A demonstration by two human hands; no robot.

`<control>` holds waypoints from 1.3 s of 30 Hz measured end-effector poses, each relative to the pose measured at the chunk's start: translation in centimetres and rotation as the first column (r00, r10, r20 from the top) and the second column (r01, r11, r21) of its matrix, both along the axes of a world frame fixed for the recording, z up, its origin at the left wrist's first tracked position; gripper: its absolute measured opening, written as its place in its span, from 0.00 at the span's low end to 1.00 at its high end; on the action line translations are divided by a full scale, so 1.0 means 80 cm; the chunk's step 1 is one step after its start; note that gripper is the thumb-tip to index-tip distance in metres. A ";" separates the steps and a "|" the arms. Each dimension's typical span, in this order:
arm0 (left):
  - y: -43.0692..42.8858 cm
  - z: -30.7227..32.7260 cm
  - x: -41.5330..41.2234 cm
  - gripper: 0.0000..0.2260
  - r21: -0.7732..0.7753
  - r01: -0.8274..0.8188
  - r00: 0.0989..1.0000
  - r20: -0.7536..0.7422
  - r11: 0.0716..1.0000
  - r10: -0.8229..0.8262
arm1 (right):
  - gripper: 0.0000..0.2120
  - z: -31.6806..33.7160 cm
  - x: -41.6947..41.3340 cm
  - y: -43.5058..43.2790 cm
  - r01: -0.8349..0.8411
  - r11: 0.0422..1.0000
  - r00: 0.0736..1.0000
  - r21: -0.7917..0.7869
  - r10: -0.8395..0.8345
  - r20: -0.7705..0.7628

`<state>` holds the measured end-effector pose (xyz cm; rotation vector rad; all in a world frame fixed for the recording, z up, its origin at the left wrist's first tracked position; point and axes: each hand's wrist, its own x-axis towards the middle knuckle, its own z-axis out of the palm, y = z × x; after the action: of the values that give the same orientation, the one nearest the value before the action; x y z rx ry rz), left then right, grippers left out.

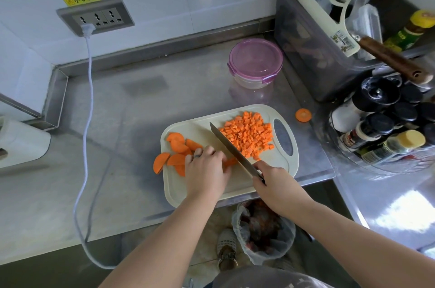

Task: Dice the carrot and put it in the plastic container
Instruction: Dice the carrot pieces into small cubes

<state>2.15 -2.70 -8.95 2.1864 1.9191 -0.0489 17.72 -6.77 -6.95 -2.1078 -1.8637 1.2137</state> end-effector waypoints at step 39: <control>0.007 -0.011 0.008 0.09 0.102 -0.160 0.980 0.137 0.982 0.145 | 0.14 0.001 -0.005 0.009 -0.158 0.987 0.967 -0.020 0.159 0.198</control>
<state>2.78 -2.11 -9.85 2.0461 2.0548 0.2264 17.34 -6.06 -6.87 -2.1912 -2.1529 1.0688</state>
